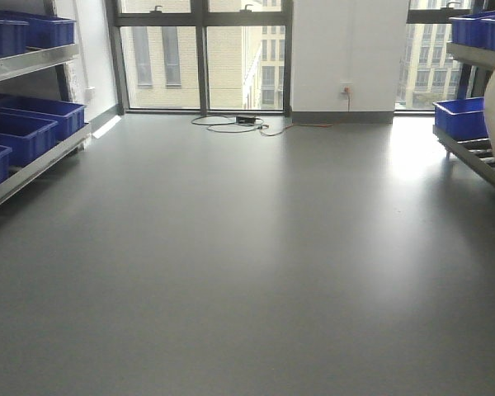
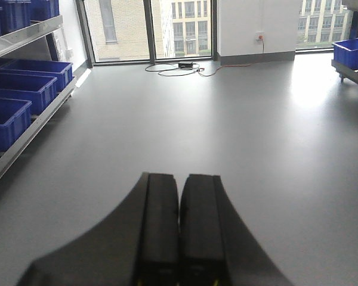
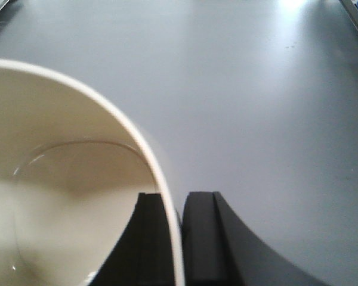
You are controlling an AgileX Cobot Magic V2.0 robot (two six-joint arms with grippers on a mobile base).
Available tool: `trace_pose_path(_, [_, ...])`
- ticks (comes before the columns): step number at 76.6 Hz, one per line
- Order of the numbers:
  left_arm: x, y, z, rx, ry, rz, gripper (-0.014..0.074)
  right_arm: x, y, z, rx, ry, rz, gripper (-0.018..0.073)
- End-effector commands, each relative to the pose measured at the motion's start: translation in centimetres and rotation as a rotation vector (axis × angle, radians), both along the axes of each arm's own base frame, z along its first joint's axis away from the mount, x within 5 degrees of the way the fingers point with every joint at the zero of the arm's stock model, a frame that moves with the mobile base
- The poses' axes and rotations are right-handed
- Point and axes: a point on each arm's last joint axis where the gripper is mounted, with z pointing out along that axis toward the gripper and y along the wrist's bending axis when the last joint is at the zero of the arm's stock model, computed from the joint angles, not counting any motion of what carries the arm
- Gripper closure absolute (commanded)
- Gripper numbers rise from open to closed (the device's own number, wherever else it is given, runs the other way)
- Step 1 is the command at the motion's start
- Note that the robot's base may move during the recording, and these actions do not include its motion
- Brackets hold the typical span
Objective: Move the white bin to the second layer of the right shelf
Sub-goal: 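Drive the base past the crate racks toward the roller shelf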
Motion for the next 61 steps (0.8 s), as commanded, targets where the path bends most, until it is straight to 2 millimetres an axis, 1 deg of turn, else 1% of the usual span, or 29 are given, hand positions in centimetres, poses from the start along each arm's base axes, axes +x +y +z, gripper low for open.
trace_pose_path(1, [0.07,-0.03,-0.39,-0.014,-0.062,-0.003,0.0512,0.24,-0.05,1.85,-0.001,-0.124,-0.005,0.0531])
trace_pose_path(61, [0.07,-0.03,-0.39,-0.014,-0.062,-0.003,0.0512,0.24,-0.05,1.85,-0.001,-0.124,-0.005,0.0531])
